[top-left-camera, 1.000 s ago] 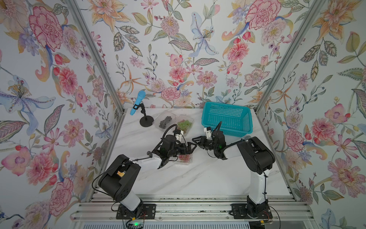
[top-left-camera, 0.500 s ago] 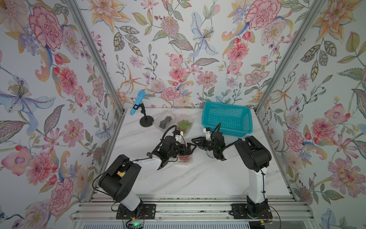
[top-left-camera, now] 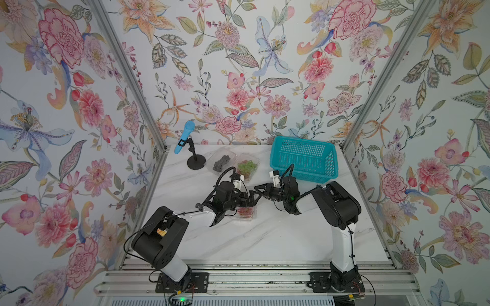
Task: Pack grapes into containers
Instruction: Close the packing box at the center of the board.
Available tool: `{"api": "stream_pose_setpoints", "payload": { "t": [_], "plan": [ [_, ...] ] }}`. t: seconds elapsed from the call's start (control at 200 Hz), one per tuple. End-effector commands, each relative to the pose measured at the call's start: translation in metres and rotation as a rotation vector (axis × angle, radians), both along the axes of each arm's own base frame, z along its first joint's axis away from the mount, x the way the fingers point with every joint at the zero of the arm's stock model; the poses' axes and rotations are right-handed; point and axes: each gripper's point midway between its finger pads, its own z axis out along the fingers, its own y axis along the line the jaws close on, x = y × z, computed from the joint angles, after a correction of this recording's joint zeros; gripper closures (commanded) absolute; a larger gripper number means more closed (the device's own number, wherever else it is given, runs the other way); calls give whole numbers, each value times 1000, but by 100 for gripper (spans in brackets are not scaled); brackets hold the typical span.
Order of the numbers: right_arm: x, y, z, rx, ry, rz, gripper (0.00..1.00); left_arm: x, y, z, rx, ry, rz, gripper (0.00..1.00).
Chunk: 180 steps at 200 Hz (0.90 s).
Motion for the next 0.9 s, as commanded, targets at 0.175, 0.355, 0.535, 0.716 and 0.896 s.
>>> {"api": "stream_pose_setpoints", "payload": {
  "t": [0.175,0.355,0.535,0.716,0.896],
  "plan": [
    [-16,1,-27,-41,40,27,82,-8,18,-37,74,75,33,0],
    [-20,0,-33,-50,49,28,84,-10,20,-40,76,79,35,0],
    [-20,0,-30,-48,43,30,84,-10,21,-42,81,81,37,0],
    [-23,-3,-30,-50,41,33,85,-10,23,-44,83,84,40,0],
    [-29,-6,-34,-56,47,34,87,-10,24,-46,85,86,40,0]
  ]
}}
